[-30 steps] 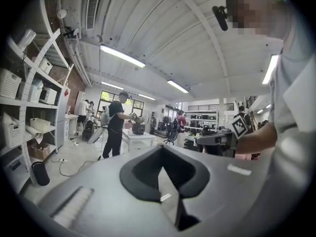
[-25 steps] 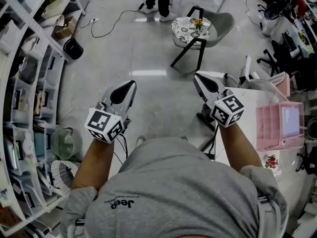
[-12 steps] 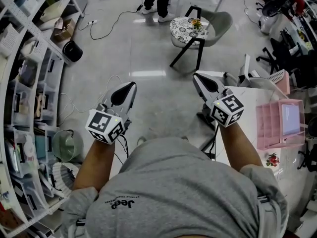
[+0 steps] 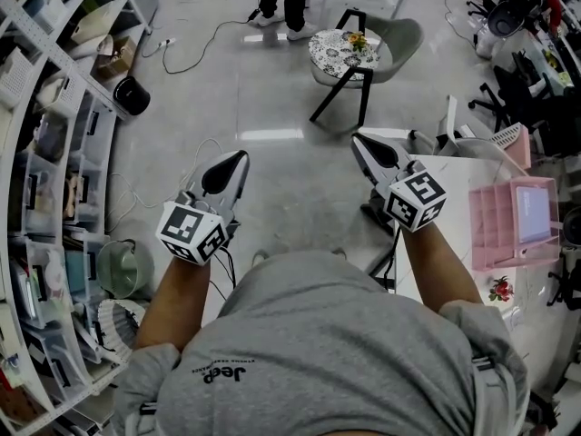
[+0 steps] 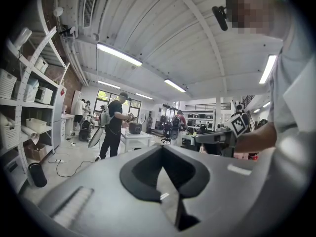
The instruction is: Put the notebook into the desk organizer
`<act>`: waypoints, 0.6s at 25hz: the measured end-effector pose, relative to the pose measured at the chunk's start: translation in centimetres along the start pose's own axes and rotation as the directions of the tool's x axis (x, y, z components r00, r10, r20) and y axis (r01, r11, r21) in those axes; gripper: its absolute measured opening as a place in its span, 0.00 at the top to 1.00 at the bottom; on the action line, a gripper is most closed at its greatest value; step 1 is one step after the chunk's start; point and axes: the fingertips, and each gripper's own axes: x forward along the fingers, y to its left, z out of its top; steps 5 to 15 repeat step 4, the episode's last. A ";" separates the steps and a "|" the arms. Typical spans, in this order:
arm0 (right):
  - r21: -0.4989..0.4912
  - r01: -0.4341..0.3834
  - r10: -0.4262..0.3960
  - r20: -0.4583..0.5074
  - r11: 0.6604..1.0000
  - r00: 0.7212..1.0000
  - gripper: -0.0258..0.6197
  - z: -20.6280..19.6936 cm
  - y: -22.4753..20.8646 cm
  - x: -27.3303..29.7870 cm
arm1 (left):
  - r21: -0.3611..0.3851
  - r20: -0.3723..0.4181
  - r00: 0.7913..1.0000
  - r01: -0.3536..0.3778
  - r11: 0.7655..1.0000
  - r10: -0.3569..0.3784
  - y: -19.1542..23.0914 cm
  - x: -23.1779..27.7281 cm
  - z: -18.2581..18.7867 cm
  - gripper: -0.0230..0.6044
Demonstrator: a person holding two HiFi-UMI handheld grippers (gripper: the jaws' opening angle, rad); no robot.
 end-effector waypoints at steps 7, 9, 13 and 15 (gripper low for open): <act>-0.001 -0.001 0.001 -0.001 1.000 1.000 0.96 -0.1 -0.1 -0.3 | 0.004 -0.001 1.000 0.005 1.000 -0.005 -0.3 0.2 -0.1 0.87; -0.001 -0.001 0.001 -0.001 1.000 1.000 0.96 -0.1 -0.1 -0.3 | 0.004 -0.001 1.000 0.005 1.000 -0.005 -0.3 0.2 -0.1 0.87; -0.001 -0.001 0.001 -0.001 1.000 1.000 0.96 -0.1 -0.1 -0.3 | 0.004 -0.001 1.000 0.005 1.000 -0.005 -0.3 0.2 -0.1 0.87; -0.001 -0.001 0.001 -0.001 1.000 1.000 0.96 -0.1 -0.1 -0.3 | 0.004 -0.001 1.000 0.005 1.000 -0.005 -0.3 0.2 -0.1 0.87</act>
